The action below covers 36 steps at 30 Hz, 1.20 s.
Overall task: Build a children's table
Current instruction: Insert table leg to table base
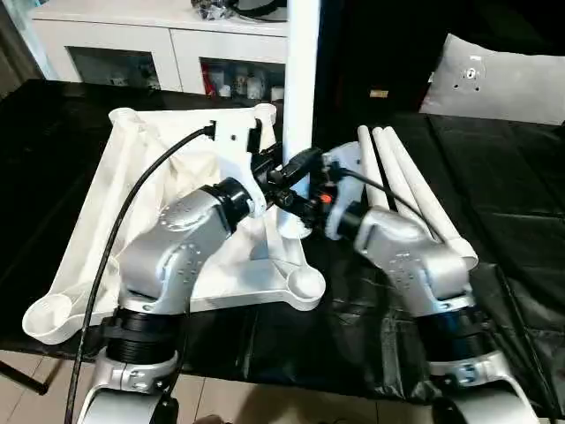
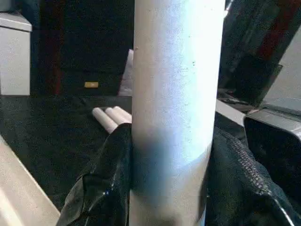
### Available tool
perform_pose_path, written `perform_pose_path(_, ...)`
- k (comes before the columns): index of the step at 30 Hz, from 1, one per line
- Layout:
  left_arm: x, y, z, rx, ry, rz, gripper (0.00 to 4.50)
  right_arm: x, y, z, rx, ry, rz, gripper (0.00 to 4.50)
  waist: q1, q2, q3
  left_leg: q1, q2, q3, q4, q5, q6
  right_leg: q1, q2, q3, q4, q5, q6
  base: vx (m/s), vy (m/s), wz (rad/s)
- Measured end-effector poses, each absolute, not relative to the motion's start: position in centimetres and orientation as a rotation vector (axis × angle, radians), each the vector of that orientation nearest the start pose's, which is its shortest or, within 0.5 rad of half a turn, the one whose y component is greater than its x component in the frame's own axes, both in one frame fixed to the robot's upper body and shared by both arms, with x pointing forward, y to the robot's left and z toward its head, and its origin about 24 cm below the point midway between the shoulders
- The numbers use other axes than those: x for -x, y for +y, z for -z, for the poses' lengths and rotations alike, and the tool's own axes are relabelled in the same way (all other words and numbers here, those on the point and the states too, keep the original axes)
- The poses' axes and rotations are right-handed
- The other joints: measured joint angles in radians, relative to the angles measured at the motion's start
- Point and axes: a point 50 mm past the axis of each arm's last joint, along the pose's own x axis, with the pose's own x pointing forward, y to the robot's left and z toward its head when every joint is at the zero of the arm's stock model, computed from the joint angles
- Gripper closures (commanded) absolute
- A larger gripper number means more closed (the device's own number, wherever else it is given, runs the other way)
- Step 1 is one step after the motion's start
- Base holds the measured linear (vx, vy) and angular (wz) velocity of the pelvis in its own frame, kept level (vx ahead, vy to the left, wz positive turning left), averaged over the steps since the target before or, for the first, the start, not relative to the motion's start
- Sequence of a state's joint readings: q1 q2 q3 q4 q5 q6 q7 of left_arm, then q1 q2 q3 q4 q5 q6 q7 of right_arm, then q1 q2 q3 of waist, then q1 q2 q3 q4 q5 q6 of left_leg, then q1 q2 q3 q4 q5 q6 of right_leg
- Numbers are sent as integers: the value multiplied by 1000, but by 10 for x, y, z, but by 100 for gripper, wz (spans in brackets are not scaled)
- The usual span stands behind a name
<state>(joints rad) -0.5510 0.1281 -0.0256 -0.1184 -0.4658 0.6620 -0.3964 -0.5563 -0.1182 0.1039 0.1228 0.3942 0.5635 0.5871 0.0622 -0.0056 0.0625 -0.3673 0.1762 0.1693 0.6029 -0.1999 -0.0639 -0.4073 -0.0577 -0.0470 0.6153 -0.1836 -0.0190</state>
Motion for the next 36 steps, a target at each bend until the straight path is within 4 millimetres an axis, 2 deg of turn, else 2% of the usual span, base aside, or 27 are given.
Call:
perform_pose_path(13, -310, 86, -168, 161, 21, 818, 187, -318, -72, -121, -212, 160, -952, 257, 0, 1, 0, 0, 0, 0, 0, 0, 0, 0, 0, 0, 0, 1, 0, 0, 0, 0)
perform_pose_path(16, -303, 88, -157, 202, 38, 853, 187, -307, -71, -111, -233, 168, -959, 257, 0, 1, -1, 0, 0, 0, 0, 0, 0, 0, 0, 0, 0, 1, 0, 0, 0, 0)
perform_pose_path(19, -293, 92, -139, 269, 96, 896, 187, -292, -73, -94, -244, 210, -990, 257, 1, 1, 0, 0, 0, 0, 0, 0, 0, 0, 0, 0, -1, 1, 0, 0, 0, 0)
perform_pose_path(22, -279, 93, -122, 252, 159, 990, 187, -275, -81, -76, -245, 271, -1039, 257, 6, 1, 0, 1, 0, 0, 1, 0, 0, 1, 0, 0, -1, 1, 0, 0, 0, 0)
perform_pose_path(24, -277, 95, -119, 246, 170, 1011, 146, -272, -82, -75, -241, 280, -1045, 257, 3, 2, 0, 1, 0, 0, 1, 1, 0, 1, 0, 0, -1, 4, 1, 0, 0, 0)
perform_pose_path(27, -264, 98, -111, 258, 193, 1062, 144, -262, -86, -71, -235, 290, -1047, 257, 0, 4, -2, 6, 0, 0, 0, 1, -1, 8, 0, 0, -3, 0, 8, 0, 0, 0)
perform_pose_path(29, -262, 100, -107, 288, 212, 1069, 100, -261, -88, -71, -234, 287, -1044, 257, -2, 4, -2, 10, 0, 0, 0, 1, -1, 7, 0, 0, -2, 0, 8, 0, 0, 0)
perform_pose_path(32, -262, 98, -111, 327, 195, 1093, 96, -262, -89, -75, -241, 269, -1036, 257, -3, 4, -2, 10, 0, 0, 0, 1, -1, 7, 0, 1, -2, 0, 8, 0, 0, 0)
perform_pose_path(34, -263, 97, -116, 367, 165, 1099, 64, -263, -89, -81, -256, 242, -1041, 257, -3, 4, -2, 10, 0, 0, 0, 1, -1, 8, 0, 1, -2, 0, 8, 0, 0, 0)
perform_pose_path(36, -266, 96, -124, 432, 117, 1108, 56, -267, -91, -88, -265, 214, -1048, 257, -3, 4, -2, 10, 0, 0, 0, 1, -1, 8, 0, 1, -2, 1, 8, 0, 0, 0)
